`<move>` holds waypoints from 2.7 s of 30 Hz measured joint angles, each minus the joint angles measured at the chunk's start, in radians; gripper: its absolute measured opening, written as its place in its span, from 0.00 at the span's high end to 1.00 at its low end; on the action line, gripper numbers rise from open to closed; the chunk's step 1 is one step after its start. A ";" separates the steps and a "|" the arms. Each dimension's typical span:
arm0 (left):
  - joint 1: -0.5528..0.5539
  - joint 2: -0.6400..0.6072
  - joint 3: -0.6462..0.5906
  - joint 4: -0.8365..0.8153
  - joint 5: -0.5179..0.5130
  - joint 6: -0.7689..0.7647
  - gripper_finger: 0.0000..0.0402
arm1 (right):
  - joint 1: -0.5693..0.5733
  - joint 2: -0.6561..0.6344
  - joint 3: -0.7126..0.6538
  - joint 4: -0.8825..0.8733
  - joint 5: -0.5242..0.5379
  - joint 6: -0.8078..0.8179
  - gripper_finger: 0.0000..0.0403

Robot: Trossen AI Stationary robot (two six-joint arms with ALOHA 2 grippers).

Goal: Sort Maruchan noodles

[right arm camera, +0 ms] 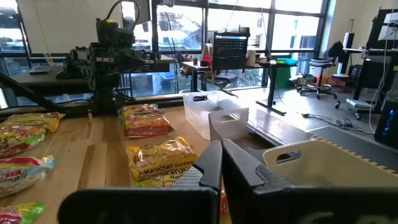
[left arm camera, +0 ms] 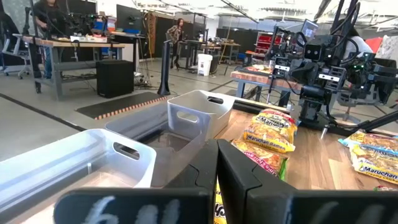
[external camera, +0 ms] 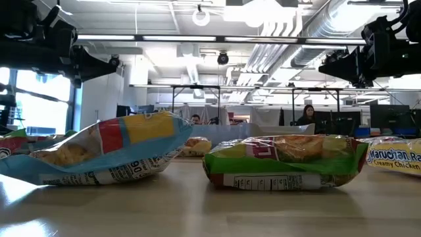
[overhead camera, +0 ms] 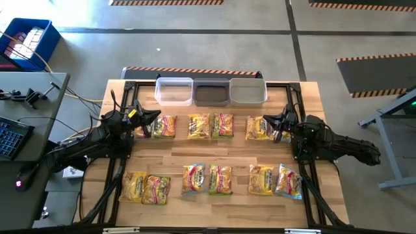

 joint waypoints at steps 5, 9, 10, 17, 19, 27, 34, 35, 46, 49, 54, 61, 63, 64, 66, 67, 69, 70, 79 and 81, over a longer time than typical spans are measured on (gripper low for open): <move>0.000 0.000 0.000 0.000 0.000 0.000 1.00 | 0.000 0.000 0.000 0.000 0.000 0.000 1.00; 0.000 0.000 0.000 0.000 0.000 0.000 1.00 | 0.000 0.000 0.000 0.000 0.000 0.000 1.00; 0.000 0.000 0.000 0.000 0.000 0.000 1.00 | 0.000 0.000 0.000 0.000 0.000 0.000 1.00; 0.000 0.000 0.000 0.000 0.000 0.000 1.00 | 0.000 0.000 0.000 0.000 0.000 0.000 1.00; 0.000 0.000 0.000 0.000 0.000 0.000 1.00 | 0.000 0.000 0.000 0.000 0.000 0.000 1.00; 0.000 0.000 0.000 0.000 0.000 0.000 1.00 | 0.000 0.000 0.000 0.000 0.000 0.000 1.00; 0.000 0.000 0.000 0.040 0.000 -0.040 1.00 | 0.000 0.000 0.000 0.000 0.000 0.000 1.00; 0.000 0.000 0.000 0.048 0.001 -0.081 1.00 | 0.000 0.000 0.000 0.000 0.000 0.000 1.00; 0.004 0.009 0.000 0.180 -0.048 -0.364 1.00 | 0.000 0.000 0.000 0.000 0.000 0.000 1.00; 0.004 0.027 0.000 0.278 -0.048 -0.321 1.00 | 0.000 0.000 0.000 0.000 0.000 0.000 1.00; -0.005 0.080 0.000 0.439 -0.001 -0.339 1.00 | 0.000 0.000 0.000 0.000 0.000 0.000 1.00; -0.045 0.145 0.000 0.489 0.101 -0.366 1.00 | 0.000 0.000 0.000 0.000 0.000 0.000 1.00; -0.062 0.156 0.000 0.491 0.107 -0.297 1.00 | 0.000 0.000 0.000 0.000 0.000 0.000 1.00; -0.071 0.162 0.000 0.491 0.107 -0.258 1.00 | 0.000 0.000 0.000 0.000 0.000 0.000 1.00; -0.086 0.170 0.000 0.483 0.106 -0.176 1.00 | 0.000 0.000 0.000 0.000 0.000 0.000 1.00; -0.092 0.175 0.000 0.477 0.097 -0.140 1.00 | 0.000 0.000 0.000 0.000 0.000 0.000 1.00; -0.099 0.192 0.000 0.465 0.022 -0.119 1.00 | 0.000 0.000 0.000 0.000 0.000 0.000 1.00; -0.099 0.204 0.000 0.452 -0.024 -0.146 1.00 | 0.000 0.000 0.000 0.000 0.000 0.000 1.00; -0.089 0.259 0.000 0.445 -0.099 -0.342 1.00 | 0.000 0.000 0.000 0.000 0.000 0.000 1.00; -0.089 0.259 0.000 0.459 -0.144 -0.270 1.00 | 0.000 0.000 0.000 0.000 0.000 0.000 1.00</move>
